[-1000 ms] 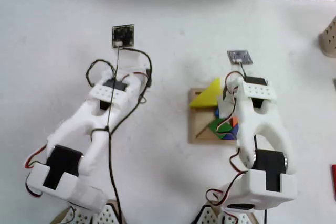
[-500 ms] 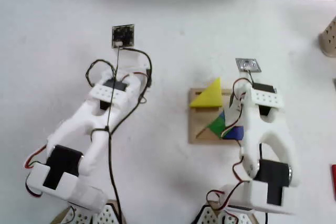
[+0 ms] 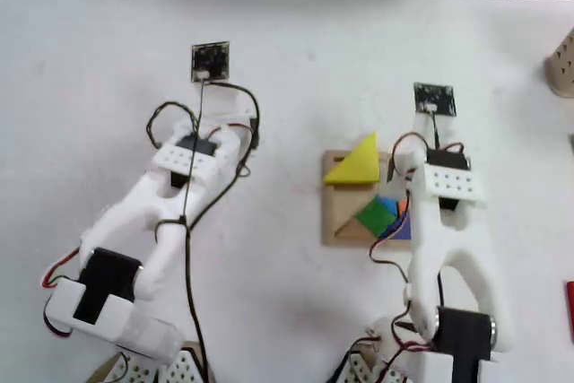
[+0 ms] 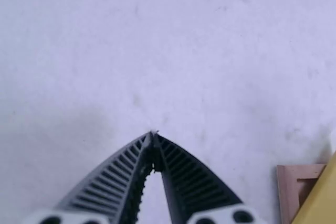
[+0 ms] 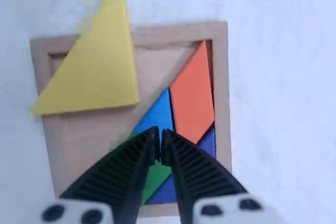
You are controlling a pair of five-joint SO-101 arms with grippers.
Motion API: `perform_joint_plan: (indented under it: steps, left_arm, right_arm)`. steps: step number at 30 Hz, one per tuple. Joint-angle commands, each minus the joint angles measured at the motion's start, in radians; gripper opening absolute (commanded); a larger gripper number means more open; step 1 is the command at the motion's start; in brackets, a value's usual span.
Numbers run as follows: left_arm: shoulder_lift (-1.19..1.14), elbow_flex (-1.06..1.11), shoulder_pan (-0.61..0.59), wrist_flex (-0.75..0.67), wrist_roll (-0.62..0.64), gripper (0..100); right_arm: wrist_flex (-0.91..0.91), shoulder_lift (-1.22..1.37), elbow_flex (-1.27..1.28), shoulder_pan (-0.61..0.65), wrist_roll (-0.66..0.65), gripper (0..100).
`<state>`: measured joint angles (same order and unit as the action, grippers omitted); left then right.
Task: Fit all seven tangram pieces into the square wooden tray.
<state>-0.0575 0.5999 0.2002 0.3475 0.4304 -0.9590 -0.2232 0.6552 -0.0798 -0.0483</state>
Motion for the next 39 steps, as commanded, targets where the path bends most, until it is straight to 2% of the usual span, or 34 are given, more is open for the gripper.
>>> perform_joint_plan:
  steps: [1,9,13,22,29,39]
  left_arm:
    - [0.008,-0.015,0.015,-0.003,-0.026,2]
    - [0.008,-0.015,0.015,-0.003,-0.026,2]
    - [0.008,-0.015,0.016,-0.003,-0.026,2]
    - [0.005,-0.008,0.018,-0.031,-0.026,2]
    - [0.004,-0.008,0.016,-0.032,-0.026,2]
    - [0.002,-0.009,0.016,-0.032,-0.026,2]
  right_arm:
    - [0.016,0.079,-0.184,0.044,0.078,2.1]
    - [0.01,0.484,-0.575,0.105,0.13,2.0]
    - [-0.059,0.576,-0.689,0.094,0.127,1.9]
    - [-0.17,0.587,-0.694,0.05,0.091,1.8]
    - [-0.168,0.507,-0.629,0.01,0.092,1.8]
    - [-0.053,0.415,-0.588,0.125,0.144,2.0]
